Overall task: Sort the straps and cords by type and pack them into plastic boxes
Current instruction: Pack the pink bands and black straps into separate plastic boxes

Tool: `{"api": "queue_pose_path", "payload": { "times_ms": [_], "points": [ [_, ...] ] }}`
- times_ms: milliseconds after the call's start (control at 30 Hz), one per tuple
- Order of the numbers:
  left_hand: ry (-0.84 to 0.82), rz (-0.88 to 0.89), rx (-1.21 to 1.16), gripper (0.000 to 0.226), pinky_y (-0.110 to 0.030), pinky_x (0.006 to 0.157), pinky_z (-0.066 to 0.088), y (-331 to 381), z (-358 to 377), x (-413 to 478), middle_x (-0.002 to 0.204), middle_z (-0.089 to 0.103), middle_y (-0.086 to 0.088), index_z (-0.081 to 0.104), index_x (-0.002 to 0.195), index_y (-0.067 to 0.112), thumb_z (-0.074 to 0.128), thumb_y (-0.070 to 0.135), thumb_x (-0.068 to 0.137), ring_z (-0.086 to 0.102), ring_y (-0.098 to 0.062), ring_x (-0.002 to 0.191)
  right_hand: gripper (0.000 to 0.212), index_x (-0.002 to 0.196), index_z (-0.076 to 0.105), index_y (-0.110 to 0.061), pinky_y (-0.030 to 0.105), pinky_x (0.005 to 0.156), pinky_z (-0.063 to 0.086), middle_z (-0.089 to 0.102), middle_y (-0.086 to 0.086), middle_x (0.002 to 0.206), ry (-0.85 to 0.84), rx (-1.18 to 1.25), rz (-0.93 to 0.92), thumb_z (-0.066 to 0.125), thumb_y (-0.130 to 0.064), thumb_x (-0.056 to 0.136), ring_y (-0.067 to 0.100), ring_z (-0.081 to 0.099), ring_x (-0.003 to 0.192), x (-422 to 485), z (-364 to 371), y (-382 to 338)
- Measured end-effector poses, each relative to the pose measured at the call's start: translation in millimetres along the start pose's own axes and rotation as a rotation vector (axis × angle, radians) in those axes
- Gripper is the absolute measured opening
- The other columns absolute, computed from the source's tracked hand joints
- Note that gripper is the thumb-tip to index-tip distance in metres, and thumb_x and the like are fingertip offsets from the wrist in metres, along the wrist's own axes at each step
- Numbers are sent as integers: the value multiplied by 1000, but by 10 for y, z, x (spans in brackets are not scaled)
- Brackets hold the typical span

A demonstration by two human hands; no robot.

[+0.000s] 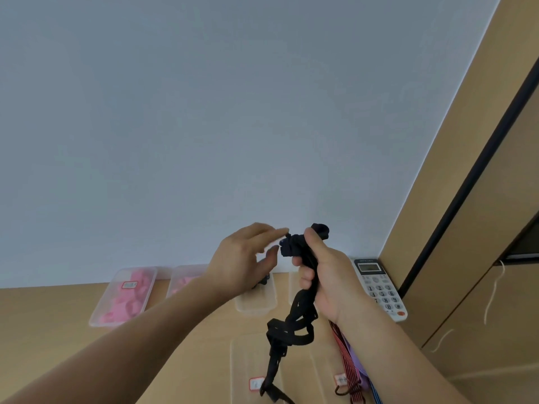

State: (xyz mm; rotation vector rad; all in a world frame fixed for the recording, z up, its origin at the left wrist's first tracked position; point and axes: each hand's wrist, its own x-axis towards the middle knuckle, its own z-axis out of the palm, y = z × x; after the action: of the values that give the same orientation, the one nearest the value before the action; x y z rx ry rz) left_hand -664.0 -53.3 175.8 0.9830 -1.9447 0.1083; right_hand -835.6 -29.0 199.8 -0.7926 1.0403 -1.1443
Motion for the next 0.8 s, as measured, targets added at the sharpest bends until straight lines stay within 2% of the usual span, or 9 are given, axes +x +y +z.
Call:
{"api": "queue_pose_path", "payload": {
  "times_ms": [67, 100, 167, 267, 367, 533, 633, 733, 800],
  "points": [
    [-189, -547, -526, 42, -25, 65, 49, 95, -74, 52, 104, 72, 12, 62, 127, 31, 57, 33, 85, 67, -12, 75, 43, 75, 71, -10, 22, 41, 34, 60, 4, 61, 16, -65, -83, 59, -47, 93, 12, 37, 42, 3, 3, 0],
    [-262, -745, -759, 45, -27, 64, 49, 120, -124, 95, 104, 73, 7, 62, 127, 27, 53, 39, 84, 69, -16, 77, 46, 71, 71, -12, 22, 43, 35, 59, 3, 58, 27, -130, -122, 57, -49, 93, 13, 38, 43, -4, 7, 4],
    [-447, -848, -915, 43, -30, 64, 49, 127, -198, 162, 98, 74, 0, 69, 111, 16, 51, 47, 86, 70, -21, 81, 51, 68, 69, -12, 19, 45, 38, 55, 2, 51, 26, -277, -183, 52, -53, 94, 16, 42, 45, -34, 24, 35],
    [-586, -695, -805, 19, -29, 69, 48, 174, -251, 171, 87, 72, -2, 68, 95, 15, 58, 32, 92, 71, -16, 86, 55, 71, 66, -8, 20, 45, 39, 57, 0, 51, 0, -394, -211, 49, -55, 95, 16, 46, 47, -74, 39, 96],
    [-443, -739, -825, 24, -29, 68, 49, 189, -246, 150, 85, 76, -7, 59, 112, 11, 67, 18, 91, 72, -18, 84, 52, 77, 68, -8, 22, 42, 40, 63, -1, 54, -8, -425, -207, 49, -51, 97, 13, 46, 43, -93, 42, 71],
    [-277, -627, -535, 30, -27, 59, 54, 306, -190, 140, 78, 75, 8, 51, 103, 28, 72, 16, 83, 71, -15, 70, 53, 72, 72, -12, 24, 42, 41, 68, 7, 59, 5, -458, -126, 48, -52, 97, 16, 49, 42, -109, 8, 38],
    [-198, -421, -270, 28, -16, 58, 47, 334, -129, 70, 71, 67, 13, 48, 96, 32, 68, 17, 84, 62, -6, 67, 59, 79, 74, -7, 26, 45, 45, 71, 12, 66, -5, -382, -50, 49, -59, 92, 19, 55, 48, -99, 2, -5],
    [-62, -56, -26, 18, -31, 58, 53, 343, -48, 23, 78, 66, 5, 61, 97, 13, 68, 6, 82, 58, -12, 65, 58, 74, 77, -13, 30, 50, 47, 69, 11, 67, -33, -277, -9, 55, -66, 86, 22, 56, 51, -80, -12, -41],
    [24, 239, 154, 28, -34, 52, 54, 297, 23, 32, 83, 70, -7, 63, 97, 5, 71, -7, 73, 64, -26, 67, 50, 67, 75, -16, 29, 50, 43, 64, 7, 65, -31, -187, 8, 63, -61, 84, 20, 51, 48, -62, -19, -38]
  ]
}}
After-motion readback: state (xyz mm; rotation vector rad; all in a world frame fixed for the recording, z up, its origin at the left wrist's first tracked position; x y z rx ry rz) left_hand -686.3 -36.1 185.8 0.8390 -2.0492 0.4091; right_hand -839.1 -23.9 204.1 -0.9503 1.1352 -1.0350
